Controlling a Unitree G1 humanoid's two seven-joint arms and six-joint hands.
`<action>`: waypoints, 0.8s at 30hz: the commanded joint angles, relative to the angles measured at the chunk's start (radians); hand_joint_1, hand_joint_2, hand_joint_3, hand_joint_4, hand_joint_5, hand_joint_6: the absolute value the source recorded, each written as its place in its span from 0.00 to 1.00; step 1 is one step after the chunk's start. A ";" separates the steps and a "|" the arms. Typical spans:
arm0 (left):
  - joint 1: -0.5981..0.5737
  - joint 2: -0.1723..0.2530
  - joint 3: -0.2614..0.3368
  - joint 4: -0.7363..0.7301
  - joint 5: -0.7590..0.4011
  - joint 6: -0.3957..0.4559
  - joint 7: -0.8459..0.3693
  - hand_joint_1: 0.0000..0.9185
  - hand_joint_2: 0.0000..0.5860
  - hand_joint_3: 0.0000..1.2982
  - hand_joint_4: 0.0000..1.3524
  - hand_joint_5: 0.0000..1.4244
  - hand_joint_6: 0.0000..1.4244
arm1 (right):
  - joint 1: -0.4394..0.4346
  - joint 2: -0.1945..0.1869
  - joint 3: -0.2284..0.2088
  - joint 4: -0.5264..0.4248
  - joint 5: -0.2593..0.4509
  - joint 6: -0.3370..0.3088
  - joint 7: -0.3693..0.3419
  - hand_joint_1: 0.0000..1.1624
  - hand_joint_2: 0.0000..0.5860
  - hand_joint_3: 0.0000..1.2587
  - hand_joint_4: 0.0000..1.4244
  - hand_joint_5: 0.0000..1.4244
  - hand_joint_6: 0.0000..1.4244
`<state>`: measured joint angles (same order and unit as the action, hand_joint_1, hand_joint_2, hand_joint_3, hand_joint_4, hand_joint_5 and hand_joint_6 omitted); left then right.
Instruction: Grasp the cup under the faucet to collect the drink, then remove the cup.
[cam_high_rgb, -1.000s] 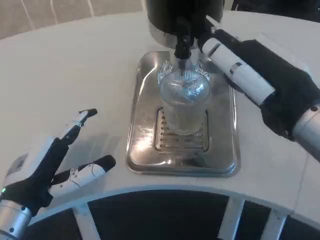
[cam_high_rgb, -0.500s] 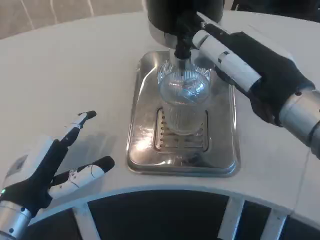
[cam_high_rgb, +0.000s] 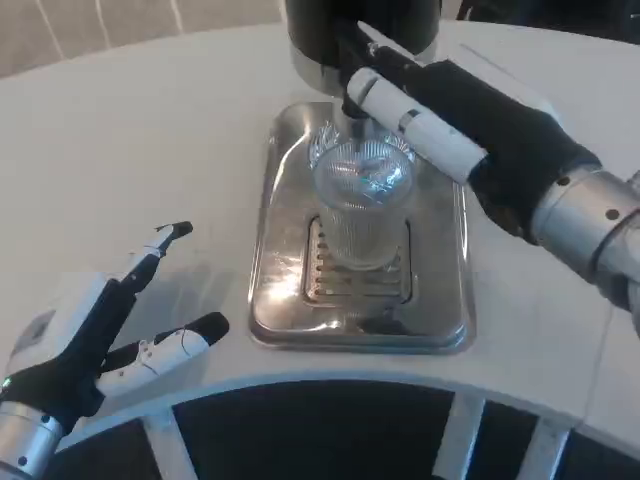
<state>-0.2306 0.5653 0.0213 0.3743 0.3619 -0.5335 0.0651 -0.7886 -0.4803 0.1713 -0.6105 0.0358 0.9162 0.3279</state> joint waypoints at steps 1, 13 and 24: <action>0.014 0.009 0.005 0.001 -0.005 0.003 -0.013 0.04 0.15 0.10 0.04 0.08 0.14 | -0.048 -0.033 0.060 0.010 -0.029 -0.026 0.048 0.00 0.91 0.00 0.00 0.00 0.03; 0.009 0.002 0.004 -0.007 -0.012 0.006 -0.020 0.04 0.15 0.10 0.04 0.08 0.14 | -0.080 -0.102 0.175 0.016 -0.178 -0.084 0.126 0.00 0.89 0.00 0.00 0.00 0.03; -0.015 -0.038 0.018 -0.023 -0.072 0.023 -0.026 0.04 0.16 0.09 0.03 0.09 0.15 | -0.076 -0.109 0.231 0.025 -0.307 -0.160 0.175 0.00 0.88 0.00 0.00 0.00 0.02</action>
<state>-0.2376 0.5440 0.0290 0.3637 0.3140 -0.5264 0.0482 -0.8602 -0.5990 0.3661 -0.5878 -0.2699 0.7980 0.4586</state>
